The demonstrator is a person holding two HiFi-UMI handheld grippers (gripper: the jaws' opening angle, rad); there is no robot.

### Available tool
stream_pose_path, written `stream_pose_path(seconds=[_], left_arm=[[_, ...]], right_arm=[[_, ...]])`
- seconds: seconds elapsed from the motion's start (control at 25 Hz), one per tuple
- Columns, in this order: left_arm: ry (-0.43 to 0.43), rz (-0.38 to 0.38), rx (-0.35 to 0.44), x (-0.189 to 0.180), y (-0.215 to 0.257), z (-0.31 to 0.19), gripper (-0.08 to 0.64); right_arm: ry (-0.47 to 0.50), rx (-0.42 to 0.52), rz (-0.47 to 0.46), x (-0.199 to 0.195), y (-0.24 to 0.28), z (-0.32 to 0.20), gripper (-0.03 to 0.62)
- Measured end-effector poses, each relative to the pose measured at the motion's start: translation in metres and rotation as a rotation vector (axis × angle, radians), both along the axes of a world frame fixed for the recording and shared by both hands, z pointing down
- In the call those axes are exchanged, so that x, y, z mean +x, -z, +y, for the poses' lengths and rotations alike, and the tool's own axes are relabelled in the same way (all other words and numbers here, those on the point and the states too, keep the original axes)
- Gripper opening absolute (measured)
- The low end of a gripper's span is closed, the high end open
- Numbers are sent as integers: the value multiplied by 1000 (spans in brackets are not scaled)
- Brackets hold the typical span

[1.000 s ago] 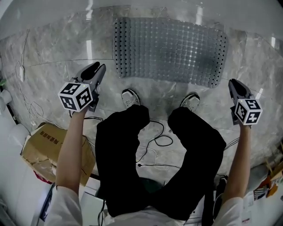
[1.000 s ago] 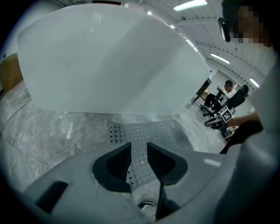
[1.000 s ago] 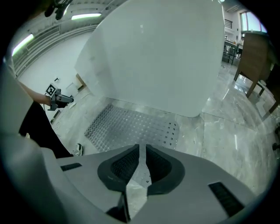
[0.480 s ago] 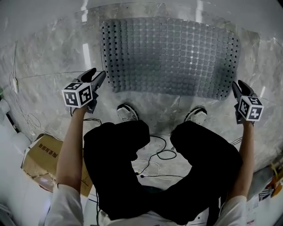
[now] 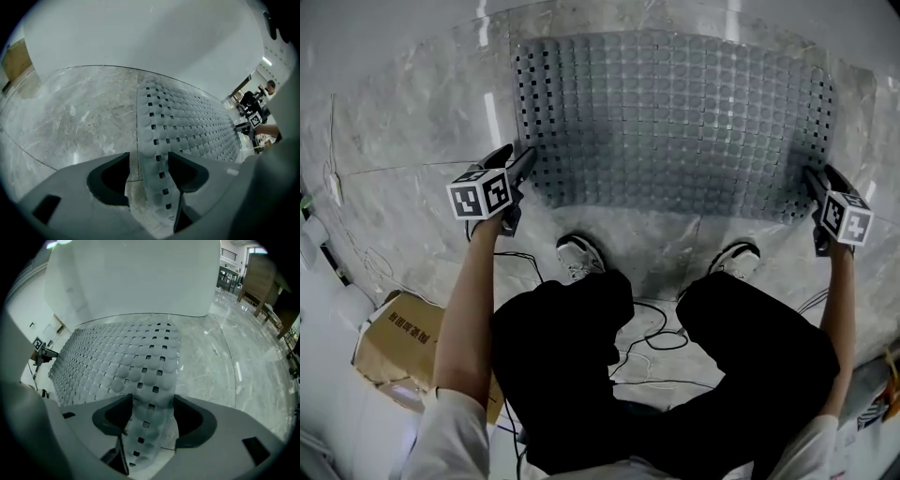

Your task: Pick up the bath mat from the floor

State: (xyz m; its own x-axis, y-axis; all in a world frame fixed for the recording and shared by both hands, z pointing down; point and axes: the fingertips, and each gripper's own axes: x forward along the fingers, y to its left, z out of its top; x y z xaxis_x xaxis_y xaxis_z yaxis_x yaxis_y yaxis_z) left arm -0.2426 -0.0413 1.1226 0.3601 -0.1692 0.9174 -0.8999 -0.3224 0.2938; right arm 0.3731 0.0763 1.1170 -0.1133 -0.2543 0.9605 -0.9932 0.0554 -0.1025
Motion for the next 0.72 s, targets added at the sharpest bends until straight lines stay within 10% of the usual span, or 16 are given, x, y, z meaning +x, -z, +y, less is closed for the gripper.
stream_pose_path(seconds=[0.4,0.72], left_arm=[[-60,-63,12,6,-8,1,281],[-74,-111,46,12,-5,1,192]], right_arm=[[-65,8,46,9,-7,3,307],[-17,-19,-11,-21,-2,0,119]])
